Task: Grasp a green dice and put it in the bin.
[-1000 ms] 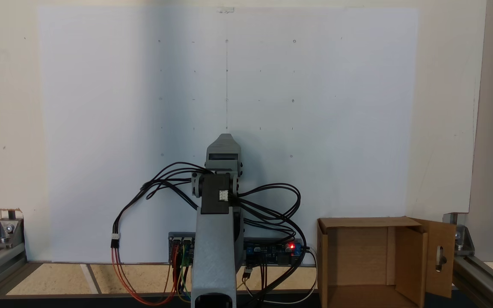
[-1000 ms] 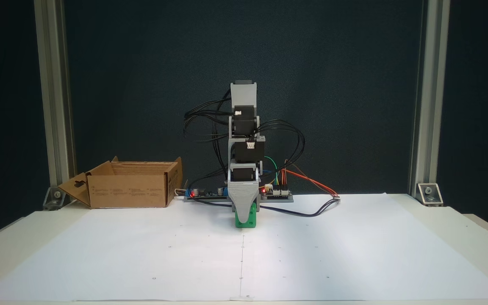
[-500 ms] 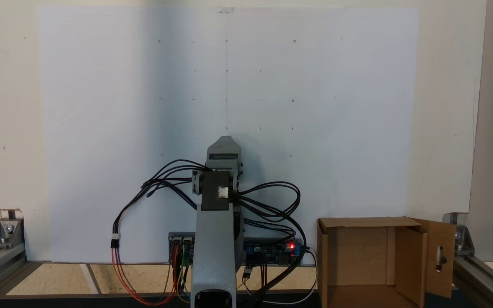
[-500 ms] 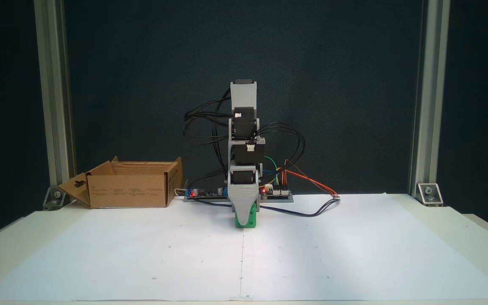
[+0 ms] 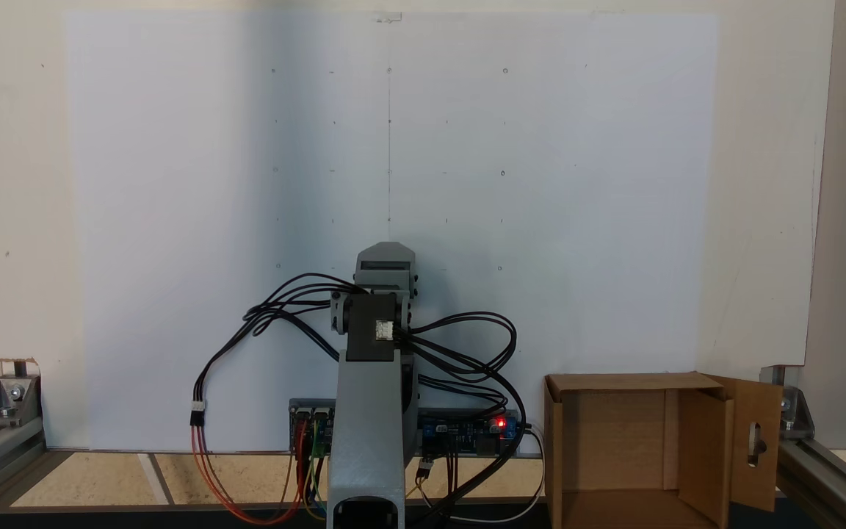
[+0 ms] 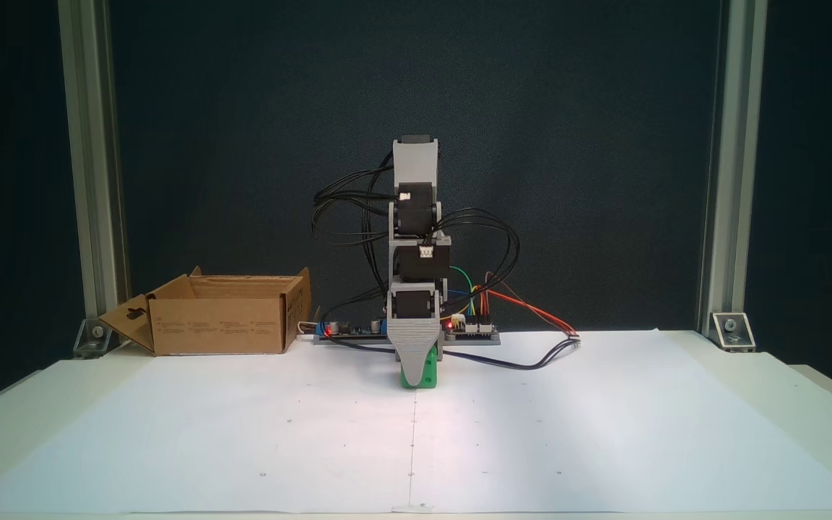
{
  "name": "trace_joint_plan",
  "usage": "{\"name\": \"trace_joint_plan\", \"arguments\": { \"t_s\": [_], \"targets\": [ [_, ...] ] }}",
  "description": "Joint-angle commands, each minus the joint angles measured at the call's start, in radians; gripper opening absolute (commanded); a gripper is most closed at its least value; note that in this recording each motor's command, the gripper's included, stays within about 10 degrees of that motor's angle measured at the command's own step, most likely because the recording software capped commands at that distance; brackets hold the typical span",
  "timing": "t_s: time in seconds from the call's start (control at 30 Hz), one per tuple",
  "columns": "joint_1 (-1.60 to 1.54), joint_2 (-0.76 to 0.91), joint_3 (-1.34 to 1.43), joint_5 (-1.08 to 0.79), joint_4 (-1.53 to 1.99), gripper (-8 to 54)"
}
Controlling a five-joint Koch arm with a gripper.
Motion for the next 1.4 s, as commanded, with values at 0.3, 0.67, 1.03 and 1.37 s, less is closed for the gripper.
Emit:
{"name": "trace_joint_plan", "arguments": {
  "t_s": [0.3,0.67,1.03,1.37],
  "targets": [
    [0.006,0.005,-0.092,-0.003,0.057,11.4],
    [-0.008,0.003,-0.738,0.097,0.658,11.5],
    [0.284,-0.02,-1.06,-0.006,0.828,11.4],
    [1.001,-0.192,-1.065,-0.405,0.606,11.5]
  ]
}}
